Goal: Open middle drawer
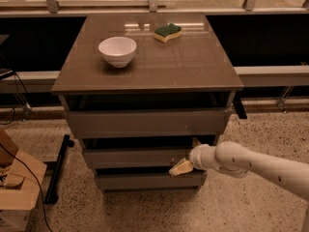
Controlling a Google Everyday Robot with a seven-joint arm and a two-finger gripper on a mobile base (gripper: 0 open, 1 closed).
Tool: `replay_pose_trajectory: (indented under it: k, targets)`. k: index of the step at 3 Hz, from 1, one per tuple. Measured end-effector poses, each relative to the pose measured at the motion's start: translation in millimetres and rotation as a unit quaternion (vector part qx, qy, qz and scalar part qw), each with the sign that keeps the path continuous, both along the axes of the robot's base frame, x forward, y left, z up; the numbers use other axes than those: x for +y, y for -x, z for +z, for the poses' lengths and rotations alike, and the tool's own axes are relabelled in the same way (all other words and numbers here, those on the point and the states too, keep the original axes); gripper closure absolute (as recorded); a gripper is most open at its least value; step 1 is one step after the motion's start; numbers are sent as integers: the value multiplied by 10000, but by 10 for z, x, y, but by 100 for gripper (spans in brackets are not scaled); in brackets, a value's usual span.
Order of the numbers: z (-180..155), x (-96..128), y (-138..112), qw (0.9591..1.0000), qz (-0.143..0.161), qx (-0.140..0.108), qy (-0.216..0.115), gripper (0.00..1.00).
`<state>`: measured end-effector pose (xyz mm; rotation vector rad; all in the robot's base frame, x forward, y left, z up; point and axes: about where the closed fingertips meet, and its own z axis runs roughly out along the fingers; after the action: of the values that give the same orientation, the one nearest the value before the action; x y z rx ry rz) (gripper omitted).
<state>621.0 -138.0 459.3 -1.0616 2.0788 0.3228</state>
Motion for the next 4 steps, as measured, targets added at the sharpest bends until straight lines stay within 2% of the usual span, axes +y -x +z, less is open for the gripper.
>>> replay_pose_trajectory:
  k: [1,2,3,4]
  targets:
    - [-197,-3,-128,9996,122,253,38,0]
    - [-338,-66,-93,9979,295,548,185,18]
    - [-352,-135,122,9941,574,800,446,49]
    - [-324,-134,122,9941,574,800,446,73]
